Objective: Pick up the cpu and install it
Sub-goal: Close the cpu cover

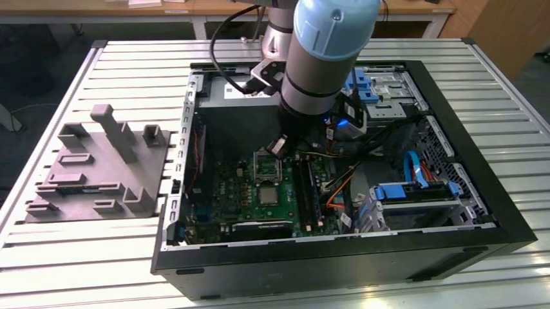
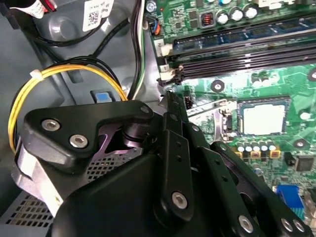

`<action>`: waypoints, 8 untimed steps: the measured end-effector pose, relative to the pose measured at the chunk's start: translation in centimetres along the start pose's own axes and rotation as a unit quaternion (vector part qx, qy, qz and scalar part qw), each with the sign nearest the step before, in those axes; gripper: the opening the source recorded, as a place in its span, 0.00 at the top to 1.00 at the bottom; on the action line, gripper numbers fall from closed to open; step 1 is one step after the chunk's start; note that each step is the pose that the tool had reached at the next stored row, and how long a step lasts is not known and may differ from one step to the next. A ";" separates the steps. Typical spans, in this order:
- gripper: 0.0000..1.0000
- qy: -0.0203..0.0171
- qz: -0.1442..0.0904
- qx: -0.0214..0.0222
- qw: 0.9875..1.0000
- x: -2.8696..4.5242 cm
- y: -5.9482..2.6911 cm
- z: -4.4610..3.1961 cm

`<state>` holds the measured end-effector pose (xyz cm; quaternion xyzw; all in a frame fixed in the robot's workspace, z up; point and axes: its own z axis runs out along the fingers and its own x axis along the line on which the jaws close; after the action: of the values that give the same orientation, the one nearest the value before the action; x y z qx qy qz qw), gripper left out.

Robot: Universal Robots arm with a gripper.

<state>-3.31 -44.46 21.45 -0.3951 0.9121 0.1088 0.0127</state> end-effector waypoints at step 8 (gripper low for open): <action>0.89 -0.015 -0.001 -0.014 1.000 0.08 -0.15 0.82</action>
<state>-3.30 -44.44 20.62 -0.3947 0.9096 0.1279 0.0211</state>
